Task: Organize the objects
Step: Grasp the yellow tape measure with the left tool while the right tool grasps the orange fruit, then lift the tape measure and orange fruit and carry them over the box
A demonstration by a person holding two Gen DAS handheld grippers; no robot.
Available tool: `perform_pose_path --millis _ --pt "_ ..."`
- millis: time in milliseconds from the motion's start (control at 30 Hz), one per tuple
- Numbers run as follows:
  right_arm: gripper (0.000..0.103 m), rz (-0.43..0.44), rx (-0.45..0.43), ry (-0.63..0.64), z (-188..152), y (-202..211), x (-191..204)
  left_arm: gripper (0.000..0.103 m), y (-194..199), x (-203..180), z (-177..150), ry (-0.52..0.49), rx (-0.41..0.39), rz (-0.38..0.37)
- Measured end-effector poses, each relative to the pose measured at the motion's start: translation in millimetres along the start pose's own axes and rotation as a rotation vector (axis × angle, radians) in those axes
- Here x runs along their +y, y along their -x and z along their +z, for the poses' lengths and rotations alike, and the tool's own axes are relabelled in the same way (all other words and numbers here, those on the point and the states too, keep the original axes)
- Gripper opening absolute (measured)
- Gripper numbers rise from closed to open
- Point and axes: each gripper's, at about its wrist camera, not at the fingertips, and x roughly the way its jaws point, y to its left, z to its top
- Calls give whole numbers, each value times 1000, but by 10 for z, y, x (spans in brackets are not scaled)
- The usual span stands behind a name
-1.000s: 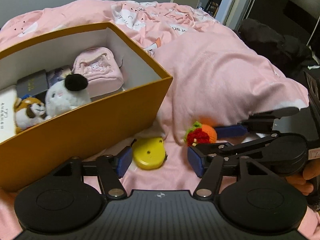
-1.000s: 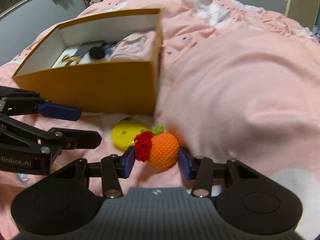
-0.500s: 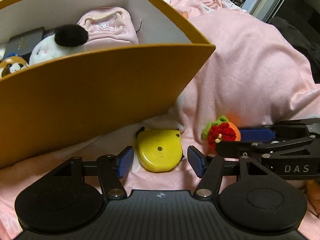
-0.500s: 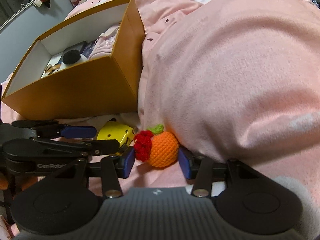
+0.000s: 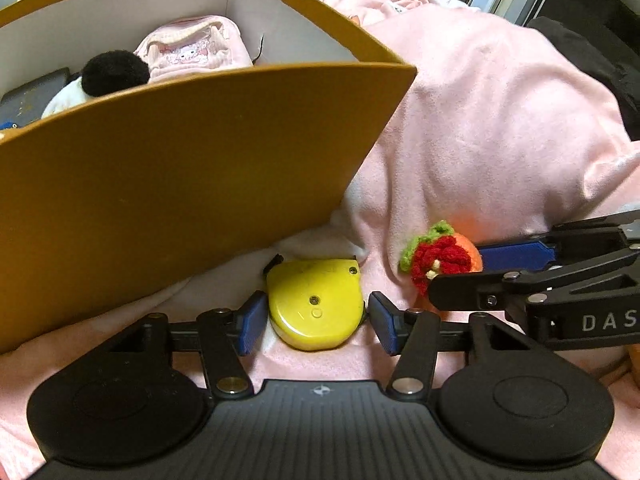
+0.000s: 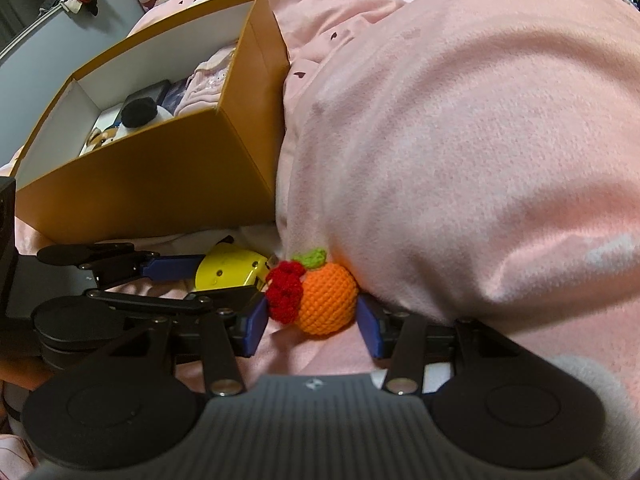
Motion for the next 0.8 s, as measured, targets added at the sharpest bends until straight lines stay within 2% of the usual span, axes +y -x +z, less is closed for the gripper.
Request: perform_pose_path --millis 200,300,433,600,667,800 --pt "49 -7 -27 31 -13 119 87 63 325 46 -55 -19 -36 -39" --pt "49 9 -55 50 17 281 159 62 621 70 -63 -9 -87 -65" --pt "49 49 -128 90 163 637 246 62 989 13 71 -3 -168 -95" --pt "49 79 -217 165 404 1033 381 62 1366 115 231 41 -240 -142" --pt "49 105 -231 212 533 1100 463 62 1449 119 346 29 -275 -138" --pt "49 94 -214 373 787 1027 678 62 1600 276 588 26 -314 -90"
